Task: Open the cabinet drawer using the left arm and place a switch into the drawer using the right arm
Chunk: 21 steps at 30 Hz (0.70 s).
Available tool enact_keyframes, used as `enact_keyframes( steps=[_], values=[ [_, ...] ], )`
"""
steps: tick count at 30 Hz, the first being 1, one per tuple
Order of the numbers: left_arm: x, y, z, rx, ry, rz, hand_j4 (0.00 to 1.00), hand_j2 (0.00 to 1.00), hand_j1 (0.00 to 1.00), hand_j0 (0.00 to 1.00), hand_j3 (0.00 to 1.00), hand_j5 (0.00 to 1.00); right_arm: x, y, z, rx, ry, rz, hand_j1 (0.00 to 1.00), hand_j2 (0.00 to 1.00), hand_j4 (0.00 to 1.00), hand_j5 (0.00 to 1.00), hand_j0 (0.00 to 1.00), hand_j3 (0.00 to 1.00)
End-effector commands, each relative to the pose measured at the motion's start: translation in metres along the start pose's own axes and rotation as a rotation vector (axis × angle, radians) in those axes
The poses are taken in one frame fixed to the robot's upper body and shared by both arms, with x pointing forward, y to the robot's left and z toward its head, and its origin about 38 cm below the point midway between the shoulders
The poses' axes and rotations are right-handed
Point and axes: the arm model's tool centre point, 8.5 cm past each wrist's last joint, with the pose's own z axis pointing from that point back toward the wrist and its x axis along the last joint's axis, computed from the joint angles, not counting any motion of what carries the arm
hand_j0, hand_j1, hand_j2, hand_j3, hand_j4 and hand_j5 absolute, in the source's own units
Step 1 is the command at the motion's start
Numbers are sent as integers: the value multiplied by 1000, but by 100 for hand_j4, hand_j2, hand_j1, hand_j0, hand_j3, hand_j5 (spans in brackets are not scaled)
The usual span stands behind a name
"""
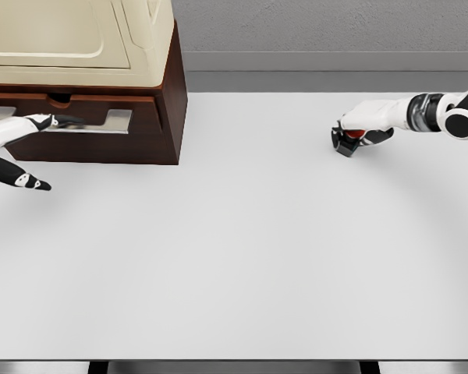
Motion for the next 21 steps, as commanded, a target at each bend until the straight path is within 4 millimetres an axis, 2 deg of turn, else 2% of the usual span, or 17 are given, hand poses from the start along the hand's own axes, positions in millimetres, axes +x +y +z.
enact_keyframes(
  steps=[1,6,12,17,21],
  values=[
    [3,0,2,-3,-6,12,100,100,100,100,100,100,2,-4,0,-11,-8,1,51,51,51,51,51,51],
    [4,0,5,-12,-6,19,100,100,100,100,100,100,13,-31,6,-69,-41,50,51,51,51,51,51,51],
    [9,-1,10,-32,-9,21,100,100,100,100,100,100,25,-41,10,-97,-74,90,52,52,52,52,52,52],
    [19,6,16,-36,-26,16,100,100,100,100,100,100,40,-58,15,-133,-112,141,52,52,52,52,52,52],
    [24,4,21,-49,-32,23,100,100,100,100,100,100,50,-67,27,-166,-146,166,52,52,52,52,52,52]
  ],
)
